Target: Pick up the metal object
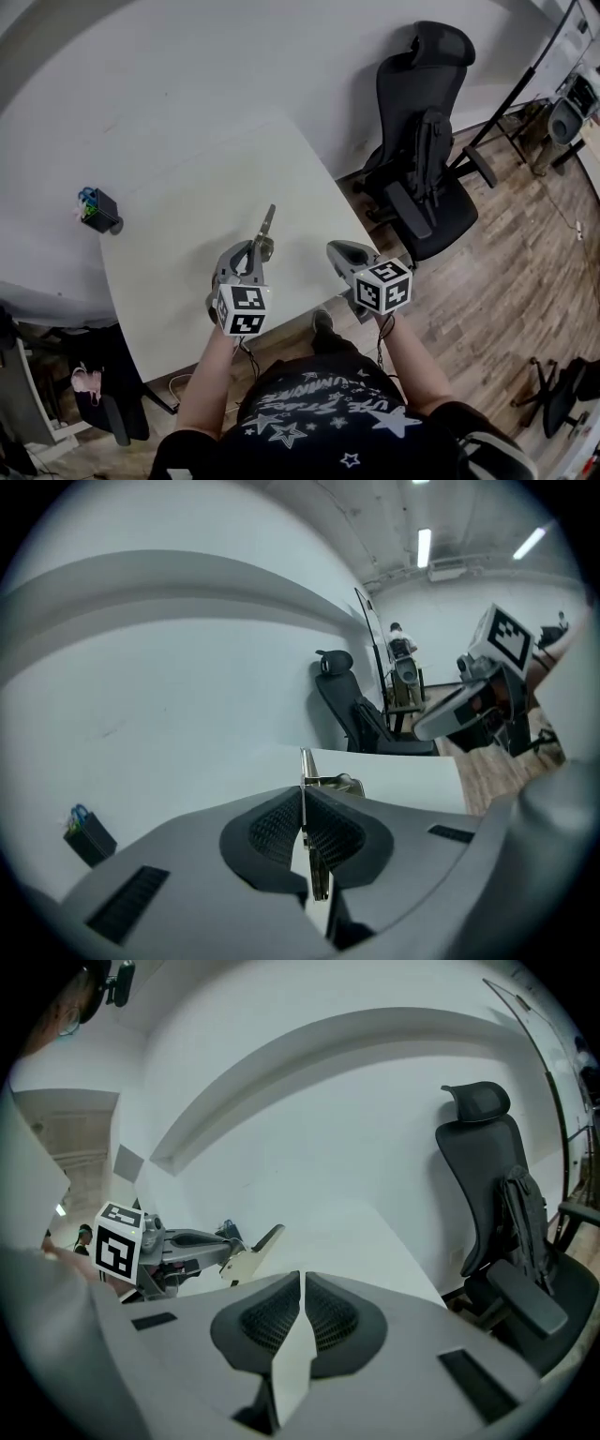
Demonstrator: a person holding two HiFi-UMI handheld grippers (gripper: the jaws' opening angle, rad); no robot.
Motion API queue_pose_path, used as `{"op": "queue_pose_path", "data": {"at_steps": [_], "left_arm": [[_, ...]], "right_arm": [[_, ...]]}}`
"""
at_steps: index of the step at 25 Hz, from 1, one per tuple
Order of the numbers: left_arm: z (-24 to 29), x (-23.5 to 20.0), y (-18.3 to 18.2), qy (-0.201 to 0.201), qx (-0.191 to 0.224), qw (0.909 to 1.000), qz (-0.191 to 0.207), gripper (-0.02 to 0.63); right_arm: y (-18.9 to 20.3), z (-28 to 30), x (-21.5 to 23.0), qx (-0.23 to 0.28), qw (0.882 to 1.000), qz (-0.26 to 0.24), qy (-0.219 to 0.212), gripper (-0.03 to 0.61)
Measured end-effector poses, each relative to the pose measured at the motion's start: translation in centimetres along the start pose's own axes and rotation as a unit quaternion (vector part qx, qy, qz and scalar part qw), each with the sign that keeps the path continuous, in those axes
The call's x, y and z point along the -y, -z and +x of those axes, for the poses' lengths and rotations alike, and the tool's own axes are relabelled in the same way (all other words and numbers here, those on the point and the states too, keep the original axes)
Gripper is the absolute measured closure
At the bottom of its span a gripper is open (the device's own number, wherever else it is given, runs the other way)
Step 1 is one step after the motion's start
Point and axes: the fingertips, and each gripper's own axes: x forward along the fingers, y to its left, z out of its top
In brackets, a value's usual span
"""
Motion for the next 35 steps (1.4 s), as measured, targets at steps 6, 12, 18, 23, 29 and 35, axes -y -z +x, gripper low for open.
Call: {"op": "queue_pose_path", "data": {"at_steps": [6,12,18,23,29,35], "left_arm": [[-5.1,-0.8,2.9,0.009,0.0,0.9979,-0.064,0.589],[-10.7,-0.6,5.2,0.008,0.015,0.9966,-0.08,0.589],[-15.6,0.0,7.2,0.015,0.02,0.9952,-0.095,0.589],[-19.3,1.0,8.9,0.024,0.018,0.9946,-0.099,0.589],[-23.2,2.2,11.0,0.033,0.017,0.9941,-0.102,0.589],[-26.6,3.6,12.6,0.04,0.023,0.9932,-0.107,0.589]], "right_arm": [[2.4,-2.3,-3.7,0.006,1.0,0.005,0.014,0.529],[4.3,-4.3,-7.9,0.018,1.0,-0.002,0.023,0.529],[6.2,-6.6,-11.9,0.029,0.999,-0.005,0.028,0.529],[8.5,-8.5,-14.2,0.031,0.999,0.009,0.04,0.529],[11.2,-10.7,-17.0,0.024,0.998,0.009,0.054,0.529],[13.2,-13.2,-19.7,0.024,0.998,0.007,0.06,0.529]]}}
